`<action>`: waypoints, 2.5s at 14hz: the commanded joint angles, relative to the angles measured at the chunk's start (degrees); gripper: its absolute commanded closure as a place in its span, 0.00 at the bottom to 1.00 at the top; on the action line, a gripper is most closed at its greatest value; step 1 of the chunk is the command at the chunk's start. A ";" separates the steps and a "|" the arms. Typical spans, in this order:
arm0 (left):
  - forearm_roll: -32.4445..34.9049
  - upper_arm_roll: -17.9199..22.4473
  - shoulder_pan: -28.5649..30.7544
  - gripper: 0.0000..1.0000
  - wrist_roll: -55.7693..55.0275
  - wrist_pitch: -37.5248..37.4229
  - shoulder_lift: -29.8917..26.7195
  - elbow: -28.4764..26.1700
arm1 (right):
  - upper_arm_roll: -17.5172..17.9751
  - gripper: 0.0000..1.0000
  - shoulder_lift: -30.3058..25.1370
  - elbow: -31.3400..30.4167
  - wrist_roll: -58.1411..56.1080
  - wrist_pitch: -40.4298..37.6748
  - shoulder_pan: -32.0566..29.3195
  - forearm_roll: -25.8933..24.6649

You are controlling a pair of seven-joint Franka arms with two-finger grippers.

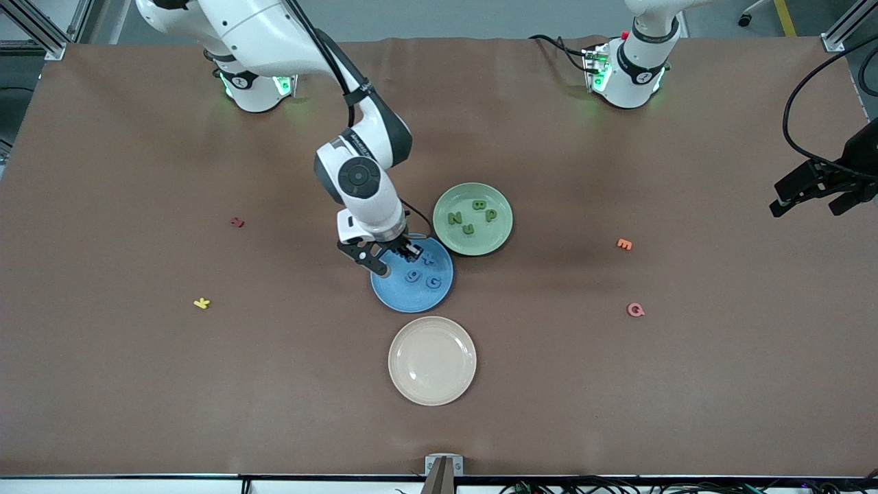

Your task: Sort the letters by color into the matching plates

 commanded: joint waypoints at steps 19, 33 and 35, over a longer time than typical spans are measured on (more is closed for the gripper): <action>0.89 14.82 -18.05 0.01 -0.69 -6.65 3.94 6.99 | -0.99 0.00 2.05 1.55 2.09 -0.56 1.38 -1.63; 0.89 14.73 -17.79 0.00 -0.60 -5.16 -1.08 1.00 | -1.26 0.00 -18.50 2.25 -49.66 -40.25 -24.61 -4.17; 0.89 14.73 -17.70 0.00 -0.69 -5.25 -1.17 1.09 | -1.26 0.00 -18.86 6.45 -53.26 -46.58 -28.32 -6.18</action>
